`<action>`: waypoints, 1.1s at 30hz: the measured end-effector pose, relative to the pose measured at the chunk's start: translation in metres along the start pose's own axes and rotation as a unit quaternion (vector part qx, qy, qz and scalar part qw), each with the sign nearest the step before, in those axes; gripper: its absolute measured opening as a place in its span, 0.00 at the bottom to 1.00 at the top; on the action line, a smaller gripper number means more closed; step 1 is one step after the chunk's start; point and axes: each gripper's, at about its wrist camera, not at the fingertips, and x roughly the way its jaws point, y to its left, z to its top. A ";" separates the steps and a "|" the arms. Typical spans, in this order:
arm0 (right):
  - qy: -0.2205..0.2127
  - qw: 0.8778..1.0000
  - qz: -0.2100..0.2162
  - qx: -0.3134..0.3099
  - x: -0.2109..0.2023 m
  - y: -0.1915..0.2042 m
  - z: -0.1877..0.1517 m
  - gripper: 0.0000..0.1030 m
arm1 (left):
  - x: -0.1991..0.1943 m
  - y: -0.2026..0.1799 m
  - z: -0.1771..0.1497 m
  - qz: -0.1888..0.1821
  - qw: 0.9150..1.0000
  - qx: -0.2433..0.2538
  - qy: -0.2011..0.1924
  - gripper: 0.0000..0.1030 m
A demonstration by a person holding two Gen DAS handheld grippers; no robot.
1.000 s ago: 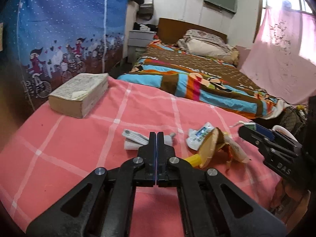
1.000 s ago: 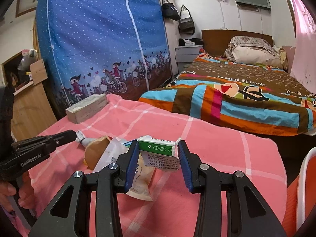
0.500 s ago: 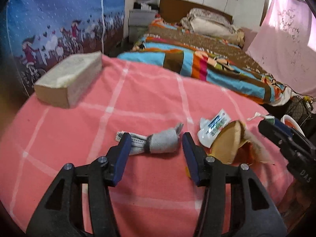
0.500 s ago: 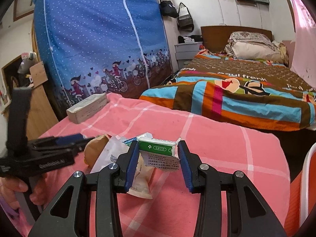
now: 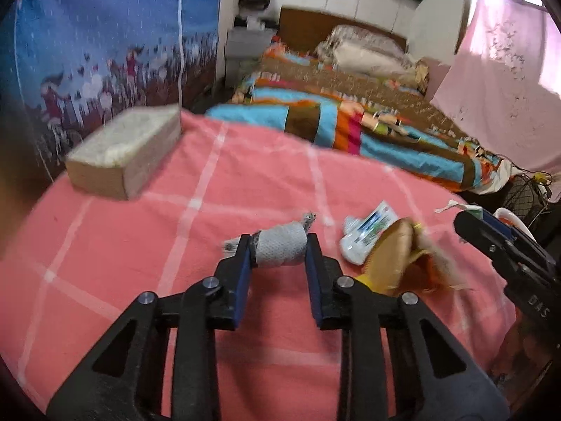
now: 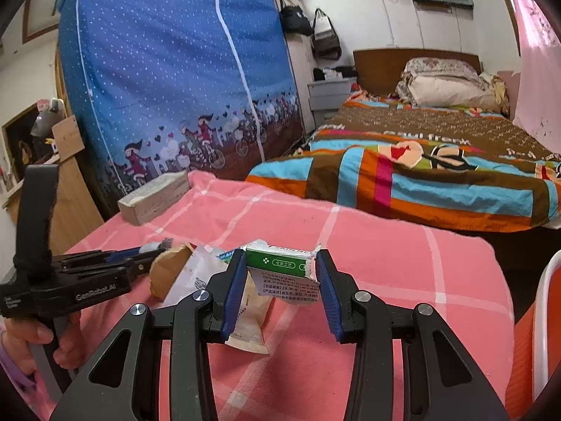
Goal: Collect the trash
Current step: 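Grasp the green-white box with the right tool while the left tool grasps the grey sock, then carry the box and sock over the orange bucket and open both tools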
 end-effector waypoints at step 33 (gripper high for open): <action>-0.338 0.932 -0.126 0.035 -0.197 -0.080 -0.008 0.37 | -0.122 -0.180 0.007 -0.155 0.934 0.156 -0.281 0.33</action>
